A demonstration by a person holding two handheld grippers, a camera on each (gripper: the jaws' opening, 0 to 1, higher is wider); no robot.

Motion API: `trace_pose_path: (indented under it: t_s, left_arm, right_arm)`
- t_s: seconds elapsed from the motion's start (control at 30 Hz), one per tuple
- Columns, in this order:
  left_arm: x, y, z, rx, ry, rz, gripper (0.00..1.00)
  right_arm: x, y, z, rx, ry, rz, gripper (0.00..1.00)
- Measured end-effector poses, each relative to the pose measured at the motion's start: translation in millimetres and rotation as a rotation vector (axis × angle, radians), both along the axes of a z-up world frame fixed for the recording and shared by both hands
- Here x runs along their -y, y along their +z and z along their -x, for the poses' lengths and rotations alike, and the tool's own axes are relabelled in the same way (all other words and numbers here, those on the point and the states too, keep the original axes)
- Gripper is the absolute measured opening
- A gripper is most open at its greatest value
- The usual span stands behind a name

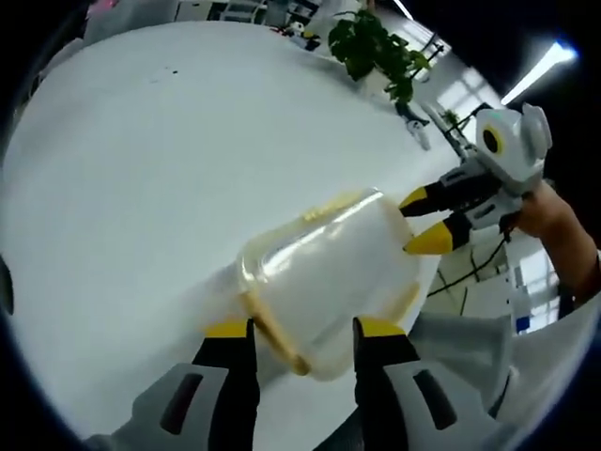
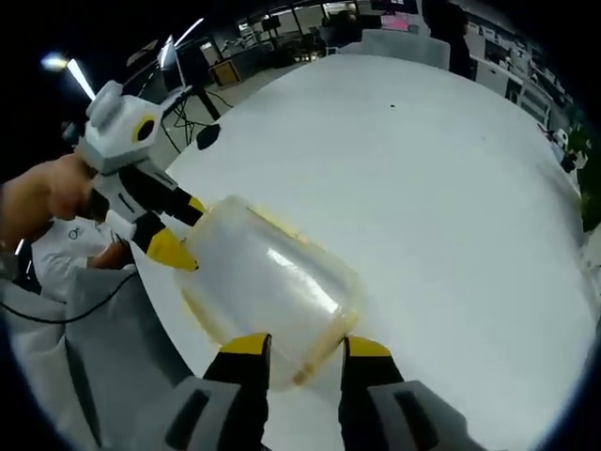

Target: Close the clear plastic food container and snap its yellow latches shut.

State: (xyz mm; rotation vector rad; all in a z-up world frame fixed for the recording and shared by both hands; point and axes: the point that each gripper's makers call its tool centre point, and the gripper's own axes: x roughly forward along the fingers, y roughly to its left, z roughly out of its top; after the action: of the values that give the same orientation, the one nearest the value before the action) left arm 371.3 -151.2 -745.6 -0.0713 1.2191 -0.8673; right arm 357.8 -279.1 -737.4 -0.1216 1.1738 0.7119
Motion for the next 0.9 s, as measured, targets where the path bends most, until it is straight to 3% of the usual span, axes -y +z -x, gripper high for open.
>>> trace_pose_path:
  t_s: [0.03,0.07,0.13,0.5,0.9]
  left_arm:
    - [5.0,-0.4,3.8,-0.052,0.044,0.046,0.37]
    - [6.4,-6.2,-1.3,-0.038,0.122,0.080,0.38]
    - [3.9,-5.9,1.9,-0.026,0.080,0.063,0.38]
    - [3.0,-3.5,1.5,-0.012,0.057,0.035,0.41]
    - [-7.1,-2.3,4.1,0.017,0.020,0.010,0.48]
  right_arm:
    - [0.2,-0.3,0.3,-0.005,-0.004,-0.002,0.26]
    - [-0.3,-0.8,1.0,-0.009,-0.007,-0.003,0.26]
    - [-0.1,-1.9,1.7,-0.011,-0.021,-0.016,0.26]
    - [-0.6,-1.1,1.3,-0.033,-0.014,-0.010,0.28]
    - [-0.5,1.0,-1.3,0.002,0.031,0.013,0.30]
